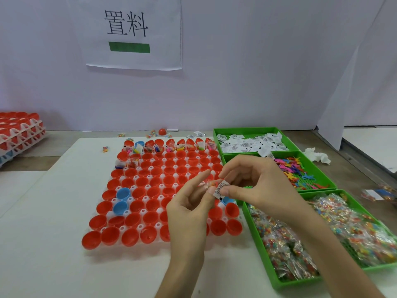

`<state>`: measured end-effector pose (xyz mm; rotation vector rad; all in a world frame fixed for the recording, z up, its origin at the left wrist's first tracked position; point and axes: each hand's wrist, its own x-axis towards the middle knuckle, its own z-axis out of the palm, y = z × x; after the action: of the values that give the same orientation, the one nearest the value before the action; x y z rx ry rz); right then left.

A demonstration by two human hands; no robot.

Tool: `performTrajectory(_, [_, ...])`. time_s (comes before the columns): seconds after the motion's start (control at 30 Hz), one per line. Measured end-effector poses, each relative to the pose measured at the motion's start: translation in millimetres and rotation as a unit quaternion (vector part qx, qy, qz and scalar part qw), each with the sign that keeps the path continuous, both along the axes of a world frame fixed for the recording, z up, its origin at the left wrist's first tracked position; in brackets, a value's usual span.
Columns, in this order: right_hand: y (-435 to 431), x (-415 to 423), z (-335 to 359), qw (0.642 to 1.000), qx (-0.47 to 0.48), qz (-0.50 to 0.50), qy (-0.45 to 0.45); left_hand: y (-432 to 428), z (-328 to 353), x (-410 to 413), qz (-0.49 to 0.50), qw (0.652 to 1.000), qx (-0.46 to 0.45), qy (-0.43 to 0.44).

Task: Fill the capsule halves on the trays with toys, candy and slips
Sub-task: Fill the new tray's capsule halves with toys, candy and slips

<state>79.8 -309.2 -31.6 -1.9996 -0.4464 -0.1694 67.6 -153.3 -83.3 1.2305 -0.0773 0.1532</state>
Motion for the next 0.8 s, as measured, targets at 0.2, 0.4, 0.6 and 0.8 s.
performTrajectory(0.2, [-0.8,0.9,-2.1,1.000,-0.023,0.006,-0.016,4.4,-1.7,3.7,-0.027,0.999,-0.012,0.025])
performTrajectory(0.4, [-0.3,2.6,-5.5,0.999,-0.028,-0.007,-0.024,3.2,-4.7,3.8,-0.027,0.999,0.008,0.027])
performTrajectory(0.6, [-1.2,3.7,-6.8,0.997,-0.048,-0.045,-0.029,0.2,-0.2,0.6,-0.044,0.998,0.045,-0.020])
performTrajectory(0.8, [-1.4,5.7,-8.4,0.995,-0.072,-0.064,-0.028,0.4,-2.5,1.7,-0.023,0.998,0.052,-0.034])
